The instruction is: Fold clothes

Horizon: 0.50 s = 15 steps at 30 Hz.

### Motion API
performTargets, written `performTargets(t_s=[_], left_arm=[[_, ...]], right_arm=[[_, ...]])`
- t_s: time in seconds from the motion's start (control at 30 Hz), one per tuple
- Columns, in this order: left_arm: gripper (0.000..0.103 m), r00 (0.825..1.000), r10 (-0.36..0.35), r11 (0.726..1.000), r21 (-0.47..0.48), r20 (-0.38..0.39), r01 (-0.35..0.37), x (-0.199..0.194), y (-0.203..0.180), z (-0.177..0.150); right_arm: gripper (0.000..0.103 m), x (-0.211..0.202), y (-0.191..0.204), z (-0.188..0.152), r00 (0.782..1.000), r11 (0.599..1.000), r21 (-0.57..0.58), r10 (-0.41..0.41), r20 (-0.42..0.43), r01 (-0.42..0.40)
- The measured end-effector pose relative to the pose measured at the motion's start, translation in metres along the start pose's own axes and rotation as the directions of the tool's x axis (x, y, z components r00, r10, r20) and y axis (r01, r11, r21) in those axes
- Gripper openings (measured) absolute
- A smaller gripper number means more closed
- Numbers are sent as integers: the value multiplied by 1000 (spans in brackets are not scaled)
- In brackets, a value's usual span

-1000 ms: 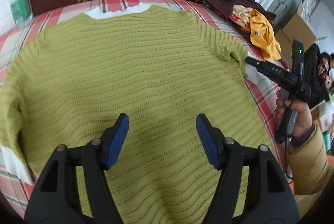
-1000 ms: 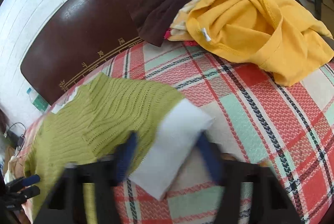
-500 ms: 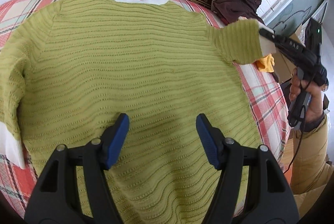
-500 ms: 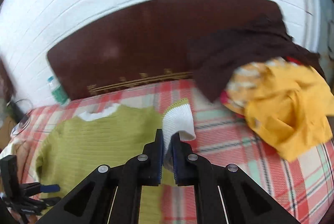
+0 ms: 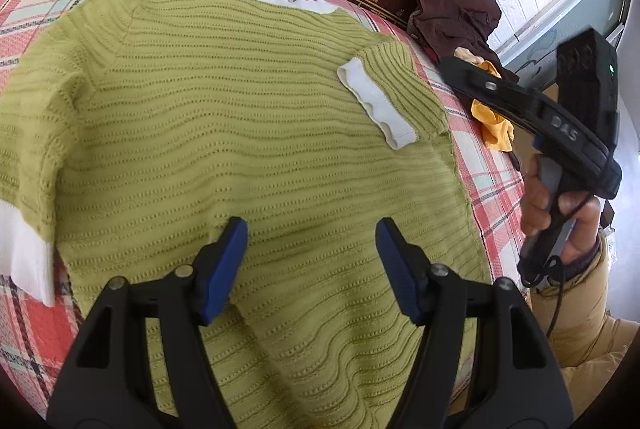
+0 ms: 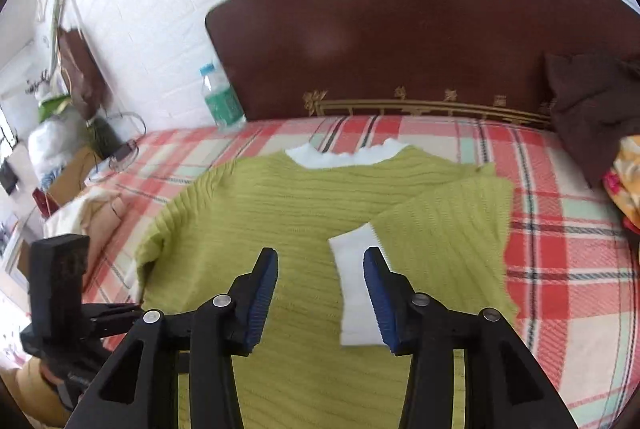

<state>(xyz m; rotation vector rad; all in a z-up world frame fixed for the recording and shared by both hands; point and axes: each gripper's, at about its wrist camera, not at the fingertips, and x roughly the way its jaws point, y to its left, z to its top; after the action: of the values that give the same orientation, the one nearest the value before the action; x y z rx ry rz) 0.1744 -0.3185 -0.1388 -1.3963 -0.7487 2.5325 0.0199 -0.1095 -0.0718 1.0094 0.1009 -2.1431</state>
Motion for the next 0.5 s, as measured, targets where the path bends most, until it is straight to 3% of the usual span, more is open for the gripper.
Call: performTargets(t_s=[0.07,0.17,0.33,0.43,0.5], left_arm=[[68,1000,-1,1000,8,-2,1,2,-2,1],[68,1000,-10,1000,9,-3,10,3,-3,2],[68,999,-27,999,-30,43,28,-21,7,-2],[68,990,51,998,-40,132,-46,-59,21,-7],[69,973,124,991,-80,195,-110,-87,40,-12]], right_arm=[[46,-10,-15,-5,998,998,10,-61,12,61],[46,-1,-32,-13,987,988,4,-155,-39,156],[45,34,-28,-23,981,986,-54,-160,-107,155],[47,64,-19,-31,964,979,-125,-181,-197,159],[49,61,-14,-30,967,981,-119,-176,-186,156]])
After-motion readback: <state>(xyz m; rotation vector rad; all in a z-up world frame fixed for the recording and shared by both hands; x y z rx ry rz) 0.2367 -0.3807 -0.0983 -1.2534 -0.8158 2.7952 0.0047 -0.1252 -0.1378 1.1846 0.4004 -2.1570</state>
